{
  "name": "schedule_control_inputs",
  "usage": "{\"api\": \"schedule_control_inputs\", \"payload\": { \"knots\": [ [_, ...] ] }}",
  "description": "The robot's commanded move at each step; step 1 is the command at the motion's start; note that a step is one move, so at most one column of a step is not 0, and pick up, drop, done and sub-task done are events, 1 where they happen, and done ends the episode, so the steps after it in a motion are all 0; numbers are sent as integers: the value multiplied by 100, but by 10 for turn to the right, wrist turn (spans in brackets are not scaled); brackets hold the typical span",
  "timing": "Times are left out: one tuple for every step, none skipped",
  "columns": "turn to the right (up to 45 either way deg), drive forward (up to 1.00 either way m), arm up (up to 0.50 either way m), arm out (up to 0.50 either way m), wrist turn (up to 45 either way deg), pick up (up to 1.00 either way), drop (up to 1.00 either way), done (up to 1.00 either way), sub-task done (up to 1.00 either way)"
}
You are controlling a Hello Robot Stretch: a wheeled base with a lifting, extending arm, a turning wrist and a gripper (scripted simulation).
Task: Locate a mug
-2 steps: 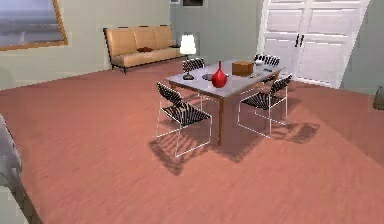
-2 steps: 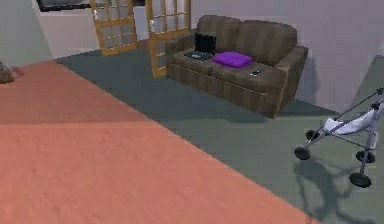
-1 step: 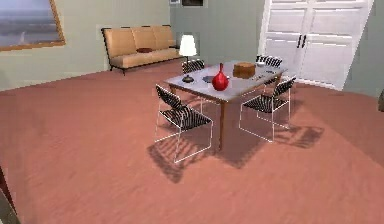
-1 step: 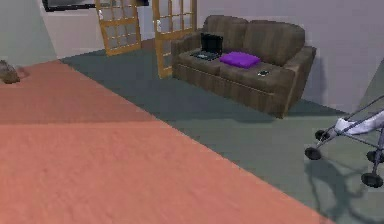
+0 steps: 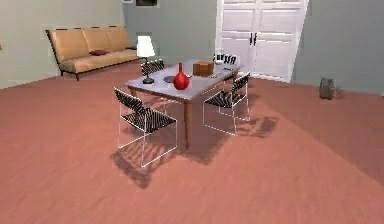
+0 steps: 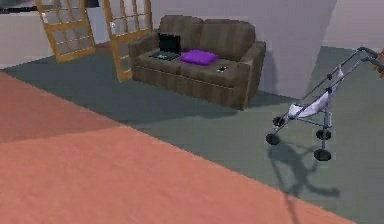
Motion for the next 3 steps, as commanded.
{"api": "schedule_control_inputs", "payload": {
  "knots": [
    [0,35,0,0,0,0,0,0,0],
    [-450,0,0,0,0,0,0,0,0],
    [-150,0,0,0,0,0,0,0,0]
  ]
}}
